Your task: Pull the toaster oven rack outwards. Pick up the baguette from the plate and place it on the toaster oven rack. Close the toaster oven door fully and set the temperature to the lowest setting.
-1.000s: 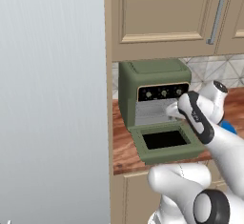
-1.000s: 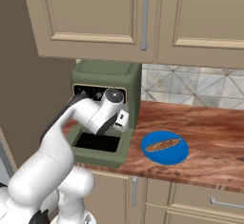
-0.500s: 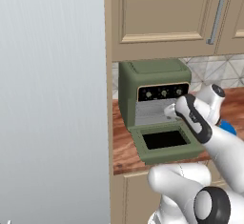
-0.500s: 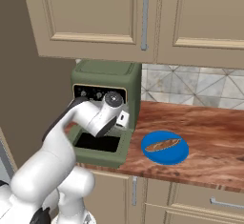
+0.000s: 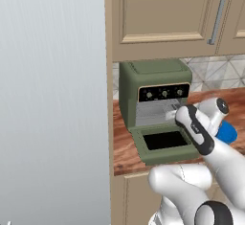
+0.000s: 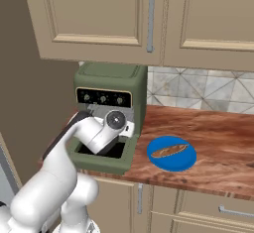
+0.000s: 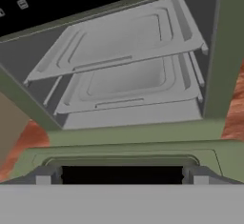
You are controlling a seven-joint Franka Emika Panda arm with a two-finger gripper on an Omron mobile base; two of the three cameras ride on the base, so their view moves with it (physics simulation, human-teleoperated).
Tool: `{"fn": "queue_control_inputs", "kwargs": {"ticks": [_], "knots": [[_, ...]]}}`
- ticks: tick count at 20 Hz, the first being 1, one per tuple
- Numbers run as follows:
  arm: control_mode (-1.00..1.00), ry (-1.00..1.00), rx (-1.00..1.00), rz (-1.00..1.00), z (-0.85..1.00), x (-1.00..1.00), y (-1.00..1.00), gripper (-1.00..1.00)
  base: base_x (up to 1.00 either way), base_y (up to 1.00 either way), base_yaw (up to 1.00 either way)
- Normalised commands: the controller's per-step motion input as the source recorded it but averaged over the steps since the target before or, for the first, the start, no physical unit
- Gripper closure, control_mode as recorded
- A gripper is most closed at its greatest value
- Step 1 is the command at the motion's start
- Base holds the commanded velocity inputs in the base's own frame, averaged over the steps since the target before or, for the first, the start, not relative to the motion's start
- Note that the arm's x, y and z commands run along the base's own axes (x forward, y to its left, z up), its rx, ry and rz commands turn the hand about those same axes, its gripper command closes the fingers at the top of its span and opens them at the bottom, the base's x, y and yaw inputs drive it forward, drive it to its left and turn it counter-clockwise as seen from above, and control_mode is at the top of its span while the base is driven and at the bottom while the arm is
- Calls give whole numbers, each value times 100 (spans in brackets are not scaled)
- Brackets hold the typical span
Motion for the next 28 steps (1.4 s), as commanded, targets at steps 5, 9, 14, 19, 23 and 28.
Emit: {"fn": "queue_control_inputs", "kwargs": {"ticks": [5, 9, 14, 19, 23, 28], "knots": [[-100, -8, -4, 0, -26, 5, 0, -100, 0, 0, 0], [-100, -4, -1, 0, -27, 19, 0, -100, 0, 0, 0], [-100, -5, 0, 0, -21, 30, 1, -100, 0, 0, 0], [-100, -4, 0, 0, -17, 28, 10, -100, 0, 0, 0], [-100, -4, 0, 0, -18, 12, 25, -100, 0, 0, 0], [-100, -4, 0, 0, -8, 8, 23, -100, 0, 0, 0]]}}
